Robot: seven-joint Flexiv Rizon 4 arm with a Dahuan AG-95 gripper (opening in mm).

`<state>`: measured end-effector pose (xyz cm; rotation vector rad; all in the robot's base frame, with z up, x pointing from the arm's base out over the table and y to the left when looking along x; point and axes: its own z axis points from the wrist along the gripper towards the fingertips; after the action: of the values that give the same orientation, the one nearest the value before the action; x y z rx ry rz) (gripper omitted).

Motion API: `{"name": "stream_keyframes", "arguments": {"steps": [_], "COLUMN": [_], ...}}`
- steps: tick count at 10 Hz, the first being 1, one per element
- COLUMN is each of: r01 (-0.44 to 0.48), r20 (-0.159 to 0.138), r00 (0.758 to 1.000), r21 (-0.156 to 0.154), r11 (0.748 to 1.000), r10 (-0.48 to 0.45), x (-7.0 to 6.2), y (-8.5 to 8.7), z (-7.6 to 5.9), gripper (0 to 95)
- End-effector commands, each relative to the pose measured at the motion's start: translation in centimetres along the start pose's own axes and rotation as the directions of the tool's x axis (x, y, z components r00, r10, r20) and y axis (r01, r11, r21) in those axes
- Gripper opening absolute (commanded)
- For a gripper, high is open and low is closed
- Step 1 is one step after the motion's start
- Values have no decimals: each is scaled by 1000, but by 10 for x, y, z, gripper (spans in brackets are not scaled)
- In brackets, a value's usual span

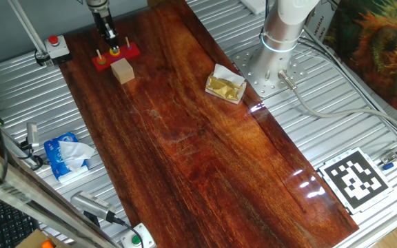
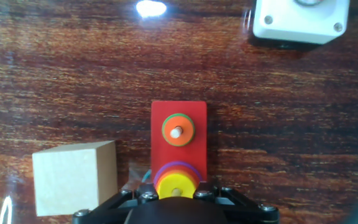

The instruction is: Take out one Hanoi block and throw it aside

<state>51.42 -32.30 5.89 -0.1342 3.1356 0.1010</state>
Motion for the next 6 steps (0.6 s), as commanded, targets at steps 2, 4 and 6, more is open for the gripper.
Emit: {"name": "stream_keyframes", "arguments": {"steps": [2,4,6], "r01": [-3,-2,0], "r20": [-2,0,0], "r00": [1000,1000,1000], "r21": [-1,1,3], "r11": [1000,1000,1000], "r10": [3,2,0], "x": [-3,-2,-2], "y": [-1,-1,-1], "z": [6,12,14], "gripper": [380,380,380]}}
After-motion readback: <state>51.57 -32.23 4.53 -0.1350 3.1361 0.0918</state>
